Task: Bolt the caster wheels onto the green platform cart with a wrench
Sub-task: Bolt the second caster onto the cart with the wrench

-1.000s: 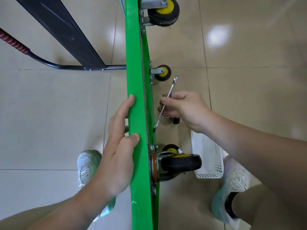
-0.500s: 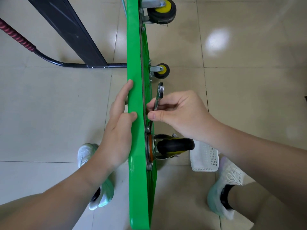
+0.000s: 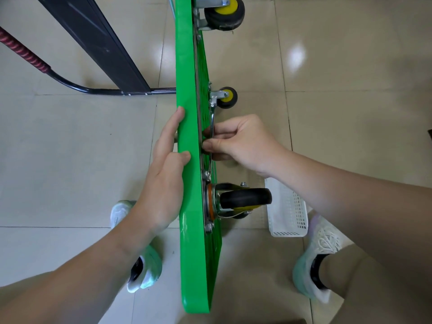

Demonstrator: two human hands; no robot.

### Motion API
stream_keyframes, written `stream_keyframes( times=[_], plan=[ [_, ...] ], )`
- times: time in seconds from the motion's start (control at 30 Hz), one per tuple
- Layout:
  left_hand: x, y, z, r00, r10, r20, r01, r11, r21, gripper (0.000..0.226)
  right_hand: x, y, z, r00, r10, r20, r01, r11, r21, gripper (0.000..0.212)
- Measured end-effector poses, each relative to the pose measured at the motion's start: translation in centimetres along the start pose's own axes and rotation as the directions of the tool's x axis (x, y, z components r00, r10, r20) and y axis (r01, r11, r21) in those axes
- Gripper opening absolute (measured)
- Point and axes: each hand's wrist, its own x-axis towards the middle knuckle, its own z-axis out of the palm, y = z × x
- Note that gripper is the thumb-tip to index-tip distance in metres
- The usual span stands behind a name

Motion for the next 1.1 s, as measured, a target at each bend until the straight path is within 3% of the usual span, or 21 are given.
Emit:
stream_keyframes(
  times=[0.33, 0.4, 0.47, 0.57, 0.67, 0.9, 1.1],
  plan=[
    [0.0, 0.5, 0.1, 1.0, 0.003, 0.025, -0.004, 0.998, 0.062, 0.067, 1.8, 1.8, -0.6, 0.996, 0.088, 0.017, -0.089, 0.994, 0.07, 0.015],
    [0.0, 0.6, 0.0, 0.998, 0.016, 0.056, -0.02, 0.997, 0.076, 0.065, 2.5, 2.4, -0.8, 0.987, 0.157, -0.027, -0.153, 0.984, 0.093, 0.009],
    [0.0, 0.6, -0.1, 0.997, 0.023, 0.077, -0.03, 0.996, 0.088, 0.065, 3.2, 3.1, -1.1, 0.962, 0.27, -0.049, -0.264, 0.96, 0.097, 0.016],
    [0.1, 0.5, -0.2, 0.995, 0.041, 0.087, -0.05, 0.994, 0.1, 0.065, 3.9, 4.0, -1.2, 0.901, 0.433, 0.006, -0.429, 0.89, 0.156, 0.027],
    [0.2, 0.1, -0.4, 0.994, 0.054, 0.09, -0.064, 0.991, 0.115, 0.067, 4.6, 4.4, -1.3, 0.866, 0.497, 0.062, -0.498, 0.843, 0.201, 0.026],
    [0.3, 0.1, -0.5, 0.992, 0.063, 0.108, -0.08, 0.984, 0.161, 0.066, 5.7, 4.9, -1.7, 0.88, 0.475, 0.007, -0.46, 0.848, 0.262, 0.023],
    [0.3, 0.0, -0.7, 0.992, 0.07, 0.108, -0.087, 0.983, 0.164, 0.066, 5.8, 4.9, -2.5, 0.884, 0.466, -0.024, -0.459, 0.878, 0.134, 0.018]
  ],
)
